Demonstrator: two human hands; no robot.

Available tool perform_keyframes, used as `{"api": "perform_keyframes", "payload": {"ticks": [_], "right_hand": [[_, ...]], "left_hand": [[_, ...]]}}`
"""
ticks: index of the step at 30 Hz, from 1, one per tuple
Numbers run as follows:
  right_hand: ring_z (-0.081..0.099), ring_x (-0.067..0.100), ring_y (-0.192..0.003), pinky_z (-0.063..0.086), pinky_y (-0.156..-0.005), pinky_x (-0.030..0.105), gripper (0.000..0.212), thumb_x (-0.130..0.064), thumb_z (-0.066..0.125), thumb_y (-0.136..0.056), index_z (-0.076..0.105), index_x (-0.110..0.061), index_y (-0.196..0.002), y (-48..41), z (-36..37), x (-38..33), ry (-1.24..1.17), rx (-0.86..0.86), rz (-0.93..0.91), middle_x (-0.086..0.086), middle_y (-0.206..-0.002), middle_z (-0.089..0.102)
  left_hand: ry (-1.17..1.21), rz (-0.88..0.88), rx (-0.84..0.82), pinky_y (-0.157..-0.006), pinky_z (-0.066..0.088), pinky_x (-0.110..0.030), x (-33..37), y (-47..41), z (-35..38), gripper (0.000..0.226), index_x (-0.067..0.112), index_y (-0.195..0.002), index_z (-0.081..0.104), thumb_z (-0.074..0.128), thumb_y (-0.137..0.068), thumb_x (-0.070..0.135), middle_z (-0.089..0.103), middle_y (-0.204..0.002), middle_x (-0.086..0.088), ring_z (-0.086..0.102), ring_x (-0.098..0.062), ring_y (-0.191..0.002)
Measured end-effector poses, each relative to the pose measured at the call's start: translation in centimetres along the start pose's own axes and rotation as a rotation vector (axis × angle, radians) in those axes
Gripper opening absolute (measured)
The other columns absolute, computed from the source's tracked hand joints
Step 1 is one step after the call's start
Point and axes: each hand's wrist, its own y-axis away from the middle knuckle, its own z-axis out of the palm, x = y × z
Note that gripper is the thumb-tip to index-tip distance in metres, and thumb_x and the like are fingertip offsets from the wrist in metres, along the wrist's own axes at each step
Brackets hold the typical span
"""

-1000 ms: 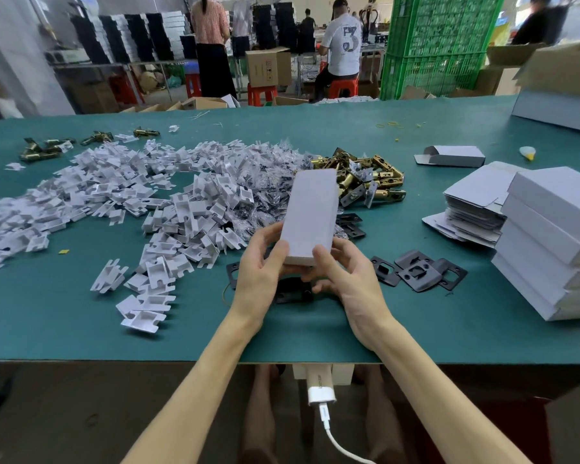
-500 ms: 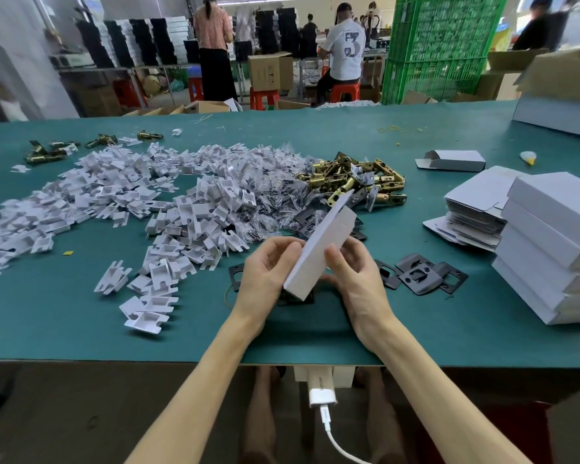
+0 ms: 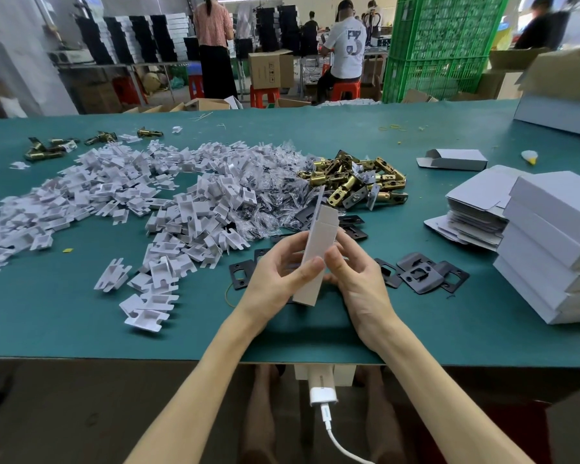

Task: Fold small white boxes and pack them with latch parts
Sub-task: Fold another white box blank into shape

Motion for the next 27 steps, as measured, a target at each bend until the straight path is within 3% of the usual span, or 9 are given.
{"api": "perform_keyframes", "payload": {"ticks": [2,6,10,14,18,23,25,27], "right_hand": [[0.069,0.028,-0.116,0.058,-0.091,0.038,0.097,-0.066,0.085,-0.063,0.057,-0.022,-0.144,0.0,0.0,0.0,-0.018,-0.002,0.006,0.012,-0.125,0.07],[0.069,0.019,-0.113,0.058,-0.079,0.029,0.062,-0.06,0.063,-0.087,0.064,-0.02,-0.134,0.2,0.1,-0.1,-0.014,0.007,0.014,0.001,-0.12,0.074],[0.066,0.015,-0.105,0.055,-0.078,0.026,0.048,-0.044,0.067,-0.087,0.068,-0.014,-0.124,0.1,0.1,0.0,0.009,0.056,0.065,-0.002,-0.106,0.071],[0.068,0.016,-0.106,0.055,-0.078,0.026,0.02,-0.021,0.066,-0.098,0.072,-0.014,-0.116,0.0,-0.2,0.4,0.1,0.016,0.052,0.0,-0.108,0.073],[0.07,0.014,-0.101,0.055,-0.077,0.026,0.019,-0.016,0.064,-0.099,0.072,-0.012,-0.115,0.1,-0.2,0.3,0.105,0.005,0.052,0.004,-0.108,0.074],[0.07,0.014,-0.094,0.055,-0.076,0.027,0.016,-0.012,0.064,-0.098,0.073,-0.01,-0.112,0.0,0.0,0.4,0.1,0.002,0.066,0.01,-0.107,0.074],[0.069,0.014,-0.093,0.055,-0.077,0.027,0.016,-0.011,0.064,-0.099,0.074,-0.01,-0.111,0.0,-0.1,0.4,0.106,-0.005,0.066,0.009,-0.104,0.074],[0.069,0.015,-0.094,0.054,-0.078,0.027,0.016,-0.011,0.064,-0.099,0.074,-0.01,-0.111,0.0,-0.1,0.4,0.122,-0.013,0.062,0.011,-0.106,0.074]], "left_hand": [[-0.006,0.003,-0.018,-0.106,0.052,-0.043,-0.1,0.0,0.0,0.073,0.012,-0.143,0.057,0.078,-0.079,0.04,0.071,-0.134,-0.005,0.066,-0.024,-0.126],[0.062,-0.015,0.081,-0.094,0.057,-0.035,-0.1,-0.1,-0.4,0.068,0.015,-0.134,0.064,0.08,-0.076,0.045,0.074,-0.125,-0.002,0.07,-0.021,-0.116],[0.121,-0.046,0.203,-0.094,0.056,-0.051,0.3,-1.5,-2.1,0.066,0.02,-0.129,0.063,0.076,-0.072,0.051,0.073,-0.121,-0.01,0.069,-0.031,-0.112],[-0.106,0.067,0.26,-0.082,0.061,-0.031,1.1,-3.4,-3.3,0.07,0.017,-0.139,0.051,0.07,-0.08,0.047,0.069,-0.117,-0.001,0.07,-0.007,-0.097],[-0.275,0.161,0.298,-0.067,0.057,-0.019,0.0,-4.5,-2.4,0.058,0.015,-0.141,0.044,0.065,-0.091,0.034,0.065,-0.113,0.003,0.068,0.001,-0.087],[-0.361,0.211,0.396,-0.067,0.048,-0.01,-1.5,-5.4,-2.4,0.05,0.025,-0.131,0.047,0.073,-0.09,0.011,0.061,-0.101,0.014,0.06,0.008,-0.079],[-0.324,0.176,0.398,-0.068,0.05,-0.011,-2.0,-5.4,-2.8,0.043,0.032,-0.121,0.054,0.076,-0.088,0.016,0.065,-0.098,0.014,0.061,0.008,-0.08],[-0.131,0.085,0.393,-0.075,0.057,-0.021,-2.1,-5.4,-3.3,0.031,0.029,-0.109,0.067,0.083,-0.083,0.025,0.075,-0.097,0.008,0.07,-0.001,-0.088]]}}
